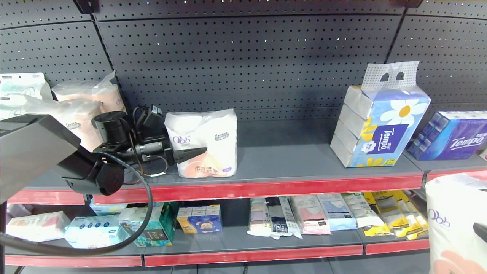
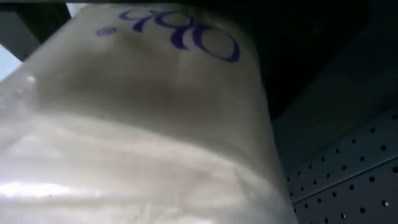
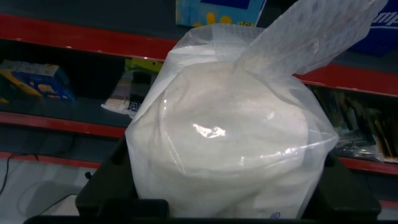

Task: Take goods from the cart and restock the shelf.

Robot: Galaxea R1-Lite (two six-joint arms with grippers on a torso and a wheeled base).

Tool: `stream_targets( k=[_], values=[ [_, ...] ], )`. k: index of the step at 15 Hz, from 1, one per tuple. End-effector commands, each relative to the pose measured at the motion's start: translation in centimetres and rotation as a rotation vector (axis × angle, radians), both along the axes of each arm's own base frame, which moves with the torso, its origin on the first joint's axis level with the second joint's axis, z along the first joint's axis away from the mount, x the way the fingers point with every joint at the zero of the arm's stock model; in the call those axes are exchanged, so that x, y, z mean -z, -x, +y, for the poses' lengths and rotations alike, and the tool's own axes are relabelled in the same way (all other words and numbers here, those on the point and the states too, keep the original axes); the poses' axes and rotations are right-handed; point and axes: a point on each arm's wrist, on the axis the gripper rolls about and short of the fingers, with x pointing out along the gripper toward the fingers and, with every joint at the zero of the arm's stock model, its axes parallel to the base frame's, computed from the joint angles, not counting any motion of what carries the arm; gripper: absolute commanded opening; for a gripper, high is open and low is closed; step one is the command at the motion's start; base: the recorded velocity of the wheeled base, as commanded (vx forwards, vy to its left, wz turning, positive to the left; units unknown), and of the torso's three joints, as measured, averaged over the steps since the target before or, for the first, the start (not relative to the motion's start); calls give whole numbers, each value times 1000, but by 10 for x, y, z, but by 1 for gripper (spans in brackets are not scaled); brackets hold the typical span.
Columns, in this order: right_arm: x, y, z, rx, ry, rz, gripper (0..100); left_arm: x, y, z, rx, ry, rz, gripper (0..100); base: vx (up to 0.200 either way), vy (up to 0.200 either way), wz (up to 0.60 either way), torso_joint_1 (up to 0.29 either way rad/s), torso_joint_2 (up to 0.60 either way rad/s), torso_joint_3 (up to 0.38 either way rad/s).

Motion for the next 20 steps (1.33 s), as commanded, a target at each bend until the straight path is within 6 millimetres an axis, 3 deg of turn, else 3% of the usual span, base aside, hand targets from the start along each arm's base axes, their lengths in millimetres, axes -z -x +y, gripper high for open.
stream_targets(
  k=[1,4,12,20],
  values=[
    [0,0,0,1,0,-1,0,-1,0,-1,2,4,5,100,0,0,0,0,0,0],
    [0,0,0,-1,0,1,0,-5,1,0,2,7,0,100,0,0,0,0,0,0],
    [-1,0,0,-1,0,-2,0,-43,15,0,14,48,-15,100,0,0,0,0,0,0],
    [-1,-2,0,-4,0,2,0,-96,26,-7,45,103,-74,100,0,0,0,0,0,0]
  ],
)
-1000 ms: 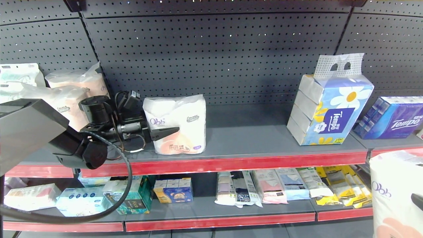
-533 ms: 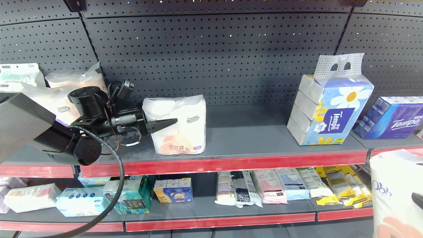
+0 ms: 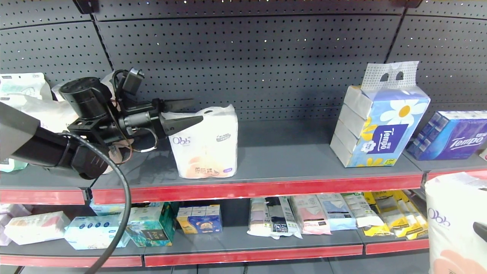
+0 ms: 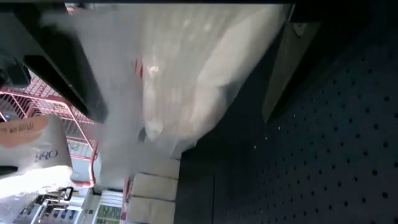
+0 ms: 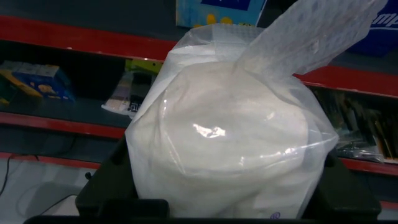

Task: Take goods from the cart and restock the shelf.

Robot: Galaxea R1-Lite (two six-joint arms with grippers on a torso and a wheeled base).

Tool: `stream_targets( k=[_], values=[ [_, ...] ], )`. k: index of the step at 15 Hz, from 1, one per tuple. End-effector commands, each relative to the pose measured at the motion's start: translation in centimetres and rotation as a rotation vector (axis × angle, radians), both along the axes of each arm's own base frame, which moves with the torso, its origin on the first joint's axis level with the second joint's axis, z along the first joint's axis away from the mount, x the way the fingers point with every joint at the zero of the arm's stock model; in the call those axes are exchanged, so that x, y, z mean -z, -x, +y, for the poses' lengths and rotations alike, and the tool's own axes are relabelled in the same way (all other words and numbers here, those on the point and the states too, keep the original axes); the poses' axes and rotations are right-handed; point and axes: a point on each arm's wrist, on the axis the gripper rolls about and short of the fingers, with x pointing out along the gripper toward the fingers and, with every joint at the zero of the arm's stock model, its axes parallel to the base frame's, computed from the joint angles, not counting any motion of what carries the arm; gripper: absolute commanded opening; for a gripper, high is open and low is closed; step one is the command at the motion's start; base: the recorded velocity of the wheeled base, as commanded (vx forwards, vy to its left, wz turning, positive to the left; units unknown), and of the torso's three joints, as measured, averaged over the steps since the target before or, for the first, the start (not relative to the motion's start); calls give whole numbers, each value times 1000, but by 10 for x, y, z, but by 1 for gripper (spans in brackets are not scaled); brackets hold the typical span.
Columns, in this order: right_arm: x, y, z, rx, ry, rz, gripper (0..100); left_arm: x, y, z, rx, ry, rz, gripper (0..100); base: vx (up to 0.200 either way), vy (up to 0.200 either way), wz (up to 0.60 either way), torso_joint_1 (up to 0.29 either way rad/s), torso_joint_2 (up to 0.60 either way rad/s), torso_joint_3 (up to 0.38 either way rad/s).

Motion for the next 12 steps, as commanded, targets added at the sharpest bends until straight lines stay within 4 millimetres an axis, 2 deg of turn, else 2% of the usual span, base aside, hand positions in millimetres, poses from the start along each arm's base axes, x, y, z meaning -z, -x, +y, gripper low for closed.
stream_targets(
  k=[1,6,9,12],
  values=[
    [0,-1,0,0,0,5,0,-20,5,0,2,17,-33,100,0,0,0,0,0,0],
    [0,-3,0,-4,-3,11,0,-40,4,0,4,29,-88,100,0,0,0,0,0,0],
    [-1,-4,0,-5,-4,8,0,-53,12,0,5,62,-14,100,0,0,0,0,0,0],
    [-2,-7,0,-8,-6,17,0,-66,8,0,-80,93,6,100,0,0,0,0,0,0]
  ],
)
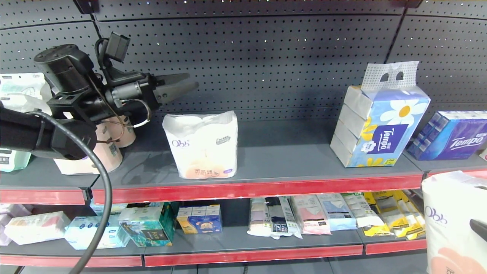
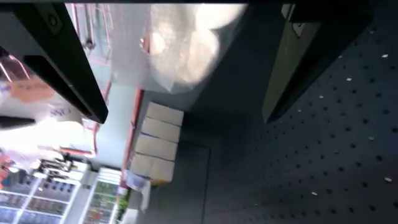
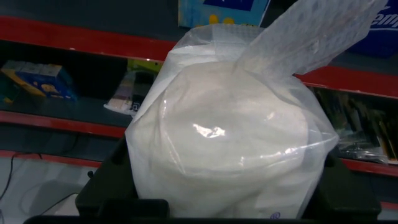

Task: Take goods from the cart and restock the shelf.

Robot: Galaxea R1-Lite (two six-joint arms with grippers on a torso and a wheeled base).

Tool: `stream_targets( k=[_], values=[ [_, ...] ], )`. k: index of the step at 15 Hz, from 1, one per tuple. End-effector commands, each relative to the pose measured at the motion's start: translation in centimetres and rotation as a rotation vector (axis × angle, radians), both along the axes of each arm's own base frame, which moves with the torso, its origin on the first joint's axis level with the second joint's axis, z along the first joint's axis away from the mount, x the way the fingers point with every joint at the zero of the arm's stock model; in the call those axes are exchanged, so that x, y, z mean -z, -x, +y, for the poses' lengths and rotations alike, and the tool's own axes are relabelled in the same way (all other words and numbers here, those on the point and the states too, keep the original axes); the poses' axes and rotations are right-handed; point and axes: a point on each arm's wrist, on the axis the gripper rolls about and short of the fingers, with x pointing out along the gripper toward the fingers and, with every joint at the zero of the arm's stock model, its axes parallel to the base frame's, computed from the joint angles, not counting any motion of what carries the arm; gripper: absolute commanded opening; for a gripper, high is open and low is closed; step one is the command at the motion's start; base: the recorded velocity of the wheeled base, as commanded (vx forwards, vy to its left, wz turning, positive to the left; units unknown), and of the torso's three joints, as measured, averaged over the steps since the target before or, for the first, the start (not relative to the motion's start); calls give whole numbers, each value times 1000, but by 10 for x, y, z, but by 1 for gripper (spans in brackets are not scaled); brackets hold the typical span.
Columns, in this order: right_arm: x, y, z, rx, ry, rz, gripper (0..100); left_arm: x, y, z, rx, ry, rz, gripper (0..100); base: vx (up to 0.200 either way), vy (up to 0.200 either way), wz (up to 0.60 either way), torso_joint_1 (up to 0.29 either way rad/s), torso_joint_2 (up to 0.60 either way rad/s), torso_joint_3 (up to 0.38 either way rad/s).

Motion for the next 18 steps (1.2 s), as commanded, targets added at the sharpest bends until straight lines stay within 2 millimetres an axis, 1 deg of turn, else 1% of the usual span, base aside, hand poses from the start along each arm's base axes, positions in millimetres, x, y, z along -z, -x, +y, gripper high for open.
stream_targets(
  k=[1,5,8,10,12,14,15,16,18],
  values=[
    [-2,-3,0,-3,0,5,0,-13,0,0,-33,15,-23,100,0,0,0,0,0,0],
    [-10,-11,0,-2,-3,8,0,-20,-5,2,-191,43,20,100,0,0,0,0,0,0],
    [-13,-15,0,-4,-5,11,0,-18,-7,4,-348,29,58,100,0,0,0,0,0,0],
    [-14,-15,0,-2,-6,10,0,-21,-8,5,-447,43,79,100,0,0,0,0,0,0],
    [-15,-16,0,-1,-12,9,0,-21,-4,9,-599,-2,116,100,0,0,0,0,0,0],
    [-16,-16,0,-1,-17,8,0,-19,-1,13,-816,-73,135,100,0,0,0,0,0,0],
    [-16,-17,0,-1,-17,9,0,-21,2,13,-832,-73,131,100,0,0,0,0,0,0],
    [-16,-17,0,2,-30,13,0,-32,20,11,-818,-74,131,100,0,0,0,0,0,0],
    [-16,-17,0,0,-36,11,0,-47,48,9,-778,-93,148,100,0,0,0,0,0,0]
  ],
)
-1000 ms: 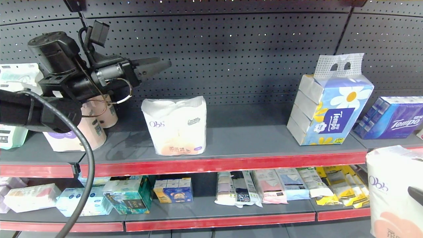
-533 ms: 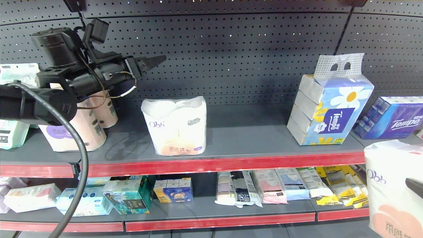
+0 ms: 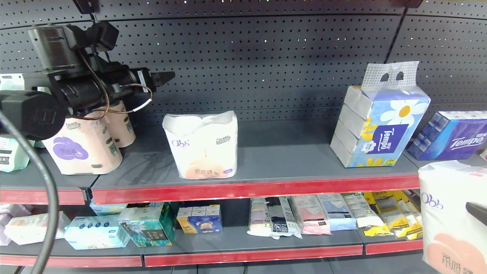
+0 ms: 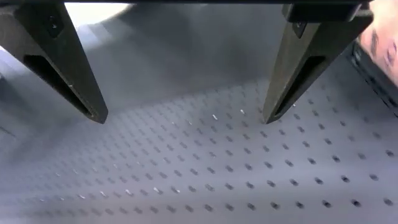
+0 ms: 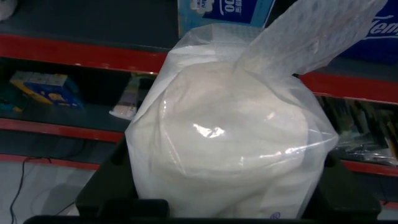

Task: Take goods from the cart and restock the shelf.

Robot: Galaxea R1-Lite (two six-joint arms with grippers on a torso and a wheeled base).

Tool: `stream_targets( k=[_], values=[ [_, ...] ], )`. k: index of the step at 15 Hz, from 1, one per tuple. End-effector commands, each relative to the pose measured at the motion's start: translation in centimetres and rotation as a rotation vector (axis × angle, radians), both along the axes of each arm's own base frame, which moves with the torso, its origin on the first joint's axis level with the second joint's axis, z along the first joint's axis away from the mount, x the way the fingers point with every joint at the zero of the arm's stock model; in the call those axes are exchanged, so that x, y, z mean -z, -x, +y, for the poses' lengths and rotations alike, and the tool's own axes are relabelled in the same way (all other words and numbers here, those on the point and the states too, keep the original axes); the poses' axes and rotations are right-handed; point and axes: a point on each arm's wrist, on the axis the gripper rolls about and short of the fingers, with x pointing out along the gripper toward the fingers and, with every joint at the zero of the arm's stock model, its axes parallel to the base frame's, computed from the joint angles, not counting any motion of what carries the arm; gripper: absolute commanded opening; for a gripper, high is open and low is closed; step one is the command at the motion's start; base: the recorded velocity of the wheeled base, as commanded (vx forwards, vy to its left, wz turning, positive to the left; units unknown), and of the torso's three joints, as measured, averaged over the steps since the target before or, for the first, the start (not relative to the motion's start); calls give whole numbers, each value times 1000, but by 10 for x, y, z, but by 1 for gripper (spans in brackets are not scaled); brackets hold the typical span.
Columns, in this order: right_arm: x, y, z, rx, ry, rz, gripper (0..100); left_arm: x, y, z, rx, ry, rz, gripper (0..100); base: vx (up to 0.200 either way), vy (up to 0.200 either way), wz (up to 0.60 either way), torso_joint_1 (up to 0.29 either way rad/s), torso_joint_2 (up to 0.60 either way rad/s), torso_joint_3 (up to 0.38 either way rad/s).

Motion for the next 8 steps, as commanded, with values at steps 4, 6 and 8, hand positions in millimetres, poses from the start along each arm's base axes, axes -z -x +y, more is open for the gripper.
stream_targets(
  k=[4,6,8],
  values=[
    [-1,-2,0,-8,-5,7,0,-17,70,1,53,-37,-5,100,0,0,0,0,0,0],
    [-1,-3,0,-8,-5,11,0,-9,87,4,47,-40,17,100,0,0,0,0,0,0],
    [0,-4,0,-1,-10,15,0,5,115,9,54,-44,37,100,0,0,0,0,0,0]
  ],
)
